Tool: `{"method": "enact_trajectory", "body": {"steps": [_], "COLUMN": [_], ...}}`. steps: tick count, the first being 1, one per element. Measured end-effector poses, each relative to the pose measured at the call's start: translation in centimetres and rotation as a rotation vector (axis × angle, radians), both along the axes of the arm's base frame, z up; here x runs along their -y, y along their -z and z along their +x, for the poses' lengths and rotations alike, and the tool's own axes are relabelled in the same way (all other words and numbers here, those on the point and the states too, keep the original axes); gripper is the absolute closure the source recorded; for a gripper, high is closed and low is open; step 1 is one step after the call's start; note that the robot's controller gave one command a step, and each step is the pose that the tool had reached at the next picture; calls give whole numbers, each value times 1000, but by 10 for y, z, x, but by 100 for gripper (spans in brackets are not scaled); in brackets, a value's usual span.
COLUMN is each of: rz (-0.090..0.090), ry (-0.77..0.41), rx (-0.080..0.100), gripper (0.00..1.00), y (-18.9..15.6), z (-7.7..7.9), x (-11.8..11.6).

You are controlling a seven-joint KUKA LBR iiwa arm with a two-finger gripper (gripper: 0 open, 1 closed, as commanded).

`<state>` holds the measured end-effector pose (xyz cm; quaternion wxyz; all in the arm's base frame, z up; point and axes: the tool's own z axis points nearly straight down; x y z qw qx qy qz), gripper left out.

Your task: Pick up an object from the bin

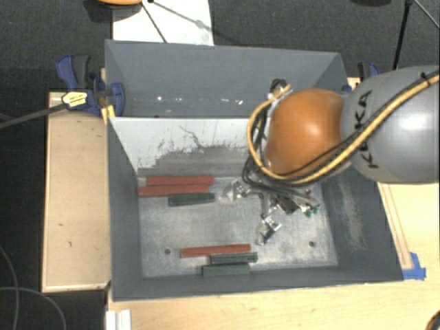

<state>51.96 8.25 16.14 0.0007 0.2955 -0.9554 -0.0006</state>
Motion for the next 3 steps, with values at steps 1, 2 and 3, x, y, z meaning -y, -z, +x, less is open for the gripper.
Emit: {"method": "enact_trajectory", "body": {"steps": [1,2,3], "rz": [2,0,1], "ry": [11,-114,-394], "rx": [13,13,4], "gripper": [0,0,0], "y": [-41,-14,44], "z": [11,0,-34], "x": [-7,-12,-36]}}
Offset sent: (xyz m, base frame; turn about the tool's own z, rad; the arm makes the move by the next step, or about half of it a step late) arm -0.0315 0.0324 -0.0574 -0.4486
